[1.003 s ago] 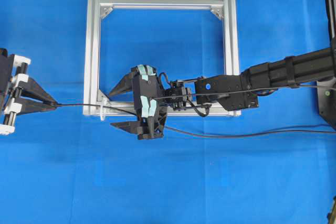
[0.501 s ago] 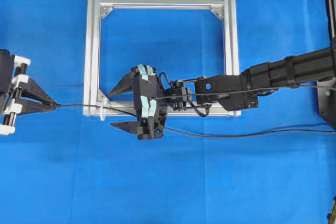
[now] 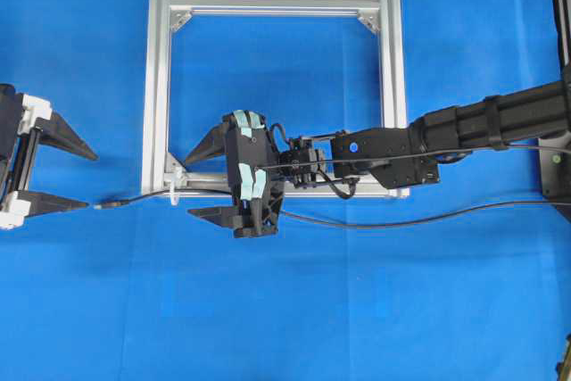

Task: Insert the wire through the string loop located on the left side.
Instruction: 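Pull the USB plug leftward through the loop with the left gripper, then open the left gripper, releasing the cable, and withdraw left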

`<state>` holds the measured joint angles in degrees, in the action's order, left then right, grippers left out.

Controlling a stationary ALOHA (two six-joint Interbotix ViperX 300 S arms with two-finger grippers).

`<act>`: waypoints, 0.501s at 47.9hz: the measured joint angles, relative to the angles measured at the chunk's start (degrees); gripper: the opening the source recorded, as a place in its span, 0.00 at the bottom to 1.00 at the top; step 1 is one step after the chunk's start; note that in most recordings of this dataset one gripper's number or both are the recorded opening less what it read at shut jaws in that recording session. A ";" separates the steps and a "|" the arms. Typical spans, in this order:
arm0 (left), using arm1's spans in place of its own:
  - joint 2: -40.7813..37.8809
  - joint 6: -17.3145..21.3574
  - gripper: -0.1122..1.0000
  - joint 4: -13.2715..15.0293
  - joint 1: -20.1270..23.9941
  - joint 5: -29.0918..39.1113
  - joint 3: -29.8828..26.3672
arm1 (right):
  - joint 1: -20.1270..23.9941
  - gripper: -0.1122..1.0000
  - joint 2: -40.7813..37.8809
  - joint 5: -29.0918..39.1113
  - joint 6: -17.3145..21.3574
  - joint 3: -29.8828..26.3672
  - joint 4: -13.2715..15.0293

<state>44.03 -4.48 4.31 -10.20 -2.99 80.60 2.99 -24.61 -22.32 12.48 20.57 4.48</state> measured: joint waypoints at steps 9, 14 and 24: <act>0.53 0.09 0.78 -0.09 0.00 0.09 0.00 | 0.00 0.95 0.00 0.35 0.00 0.00 0.09; 2.20 0.00 0.78 -0.09 0.00 0.09 -0.70 | 0.00 0.95 1.32 2.02 0.00 0.00 0.09; 8.00 0.00 0.78 -0.09 0.09 0.00 -3.25 | 0.00 0.95 7.03 6.24 0.00 0.00 0.09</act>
<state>52.03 -4.48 4.22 -10.11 -2.99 77.34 2.99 -17.58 -16.08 12.48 20.57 4.57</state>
